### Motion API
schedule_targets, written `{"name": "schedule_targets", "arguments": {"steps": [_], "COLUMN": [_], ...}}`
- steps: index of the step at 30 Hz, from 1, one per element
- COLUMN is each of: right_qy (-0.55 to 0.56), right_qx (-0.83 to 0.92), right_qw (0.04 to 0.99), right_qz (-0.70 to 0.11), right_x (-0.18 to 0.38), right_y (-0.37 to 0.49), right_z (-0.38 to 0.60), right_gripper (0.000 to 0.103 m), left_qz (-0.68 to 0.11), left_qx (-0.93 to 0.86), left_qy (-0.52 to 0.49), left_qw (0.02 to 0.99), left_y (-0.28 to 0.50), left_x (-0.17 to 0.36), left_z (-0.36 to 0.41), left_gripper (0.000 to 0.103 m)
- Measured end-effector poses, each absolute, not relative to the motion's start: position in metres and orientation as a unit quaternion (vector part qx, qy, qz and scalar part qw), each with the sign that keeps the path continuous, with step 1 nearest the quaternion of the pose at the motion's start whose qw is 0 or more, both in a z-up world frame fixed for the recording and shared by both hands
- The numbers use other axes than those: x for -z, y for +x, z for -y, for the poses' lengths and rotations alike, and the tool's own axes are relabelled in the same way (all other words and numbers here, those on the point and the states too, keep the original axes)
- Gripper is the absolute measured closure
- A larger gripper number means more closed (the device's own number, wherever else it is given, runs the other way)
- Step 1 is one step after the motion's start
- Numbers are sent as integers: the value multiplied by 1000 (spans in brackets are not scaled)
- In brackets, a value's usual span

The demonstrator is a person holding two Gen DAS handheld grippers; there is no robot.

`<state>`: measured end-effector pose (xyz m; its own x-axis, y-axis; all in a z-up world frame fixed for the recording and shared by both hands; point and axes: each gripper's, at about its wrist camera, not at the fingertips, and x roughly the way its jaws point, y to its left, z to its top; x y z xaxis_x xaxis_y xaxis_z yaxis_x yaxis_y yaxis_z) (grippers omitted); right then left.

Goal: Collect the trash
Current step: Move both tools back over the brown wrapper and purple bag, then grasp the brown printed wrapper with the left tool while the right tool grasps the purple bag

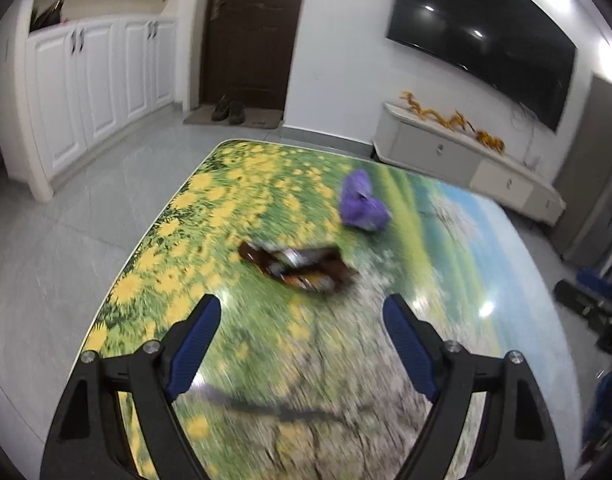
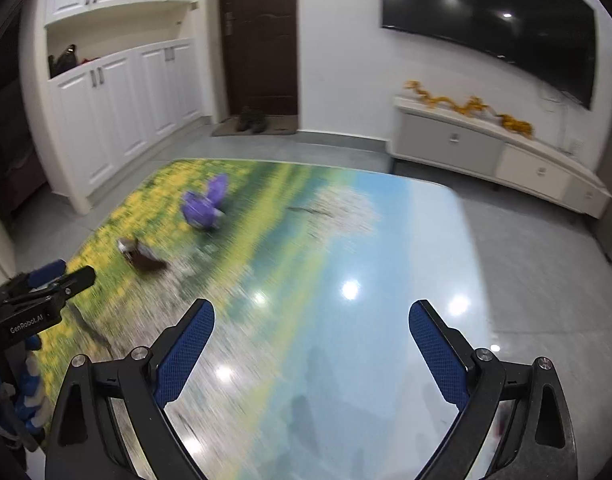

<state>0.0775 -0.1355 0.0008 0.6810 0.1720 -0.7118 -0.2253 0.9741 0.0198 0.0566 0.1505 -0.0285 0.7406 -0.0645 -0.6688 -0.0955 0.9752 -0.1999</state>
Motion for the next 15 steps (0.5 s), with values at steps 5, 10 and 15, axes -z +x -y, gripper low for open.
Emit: {"name": "schedule_targets", "arguments": {"steps": [5, 10, 15], "right_qy": [-20, 10, 34], "right_qx": [-172, -208, -224], "right_qw": [906, 889, 869], "right_qz": [-386, -408, -439], "right_x": [6, 28, 60], "right_y": [143, 205, 244], "right_z": [81, 38, 12], "right_gripper": [7, 7, 11], "left_qz": [-372, -400, -414], "left_qx": [-22, -19, -8], "left_qy": [-165, -179, -172], "left_qw": [913, 899, 894], "left_y": [99, 131, 138], "left_x": [35, 54, 66], "left_z": [-181, -186, -178], "left_gripper": [20, 20, 20]}}
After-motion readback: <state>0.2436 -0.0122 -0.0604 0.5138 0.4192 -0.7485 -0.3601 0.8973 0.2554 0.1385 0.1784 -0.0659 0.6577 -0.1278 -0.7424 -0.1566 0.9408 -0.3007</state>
